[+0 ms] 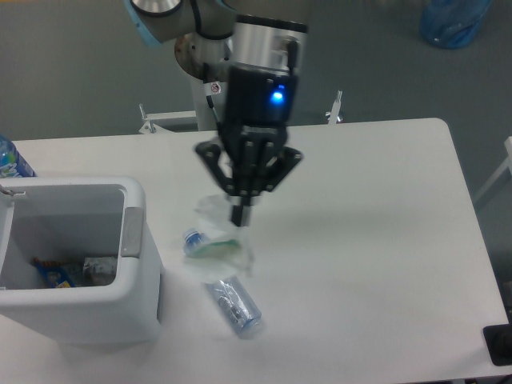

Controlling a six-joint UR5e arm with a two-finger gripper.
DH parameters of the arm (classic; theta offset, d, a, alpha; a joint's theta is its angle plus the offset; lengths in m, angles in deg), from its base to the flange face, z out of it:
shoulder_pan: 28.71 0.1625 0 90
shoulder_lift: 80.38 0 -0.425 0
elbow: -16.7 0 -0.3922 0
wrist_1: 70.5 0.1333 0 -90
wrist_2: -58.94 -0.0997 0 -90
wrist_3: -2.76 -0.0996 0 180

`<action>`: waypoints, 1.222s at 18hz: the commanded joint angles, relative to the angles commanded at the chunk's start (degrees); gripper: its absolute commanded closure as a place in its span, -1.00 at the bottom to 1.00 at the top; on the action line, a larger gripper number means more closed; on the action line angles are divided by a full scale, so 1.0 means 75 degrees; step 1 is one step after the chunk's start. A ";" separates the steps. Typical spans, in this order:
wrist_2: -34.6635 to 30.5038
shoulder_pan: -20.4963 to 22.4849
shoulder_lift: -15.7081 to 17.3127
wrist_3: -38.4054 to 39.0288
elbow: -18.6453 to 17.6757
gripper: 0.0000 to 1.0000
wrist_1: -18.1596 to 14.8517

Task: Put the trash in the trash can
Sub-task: 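Lift the paper and carry it over the white bin, then open the gripper to drop the paper into the bin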

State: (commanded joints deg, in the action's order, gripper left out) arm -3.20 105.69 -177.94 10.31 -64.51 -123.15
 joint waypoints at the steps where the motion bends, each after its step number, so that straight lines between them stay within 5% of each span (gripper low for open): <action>1: 0.0047 -0.0152 0.0000 0.0000 0.0000 1.00 0.0000; 12: 0.0504 -0.1103 -0.0105 0.0024 -0.0140 1.00 0.0000; 16: 0.0504 -0.1477 -0.0573 -0.0023 -0.0036 0.87 0.0058; 17: 0.0492 -0.1501 -0.0609 -0.0058 -0.0047 0.58 0.0070; 20: 0.0469 -0.1490 -0.0609 -0.0374 -0.0012 -0.82 0.0105; 22: 0.0446 -0.1467 -0.0586 -0.0340 -0.0023 -1.00 0.0117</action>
State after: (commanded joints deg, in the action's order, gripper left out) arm 0.14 94.69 -182.34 7.77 -64.68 -122.27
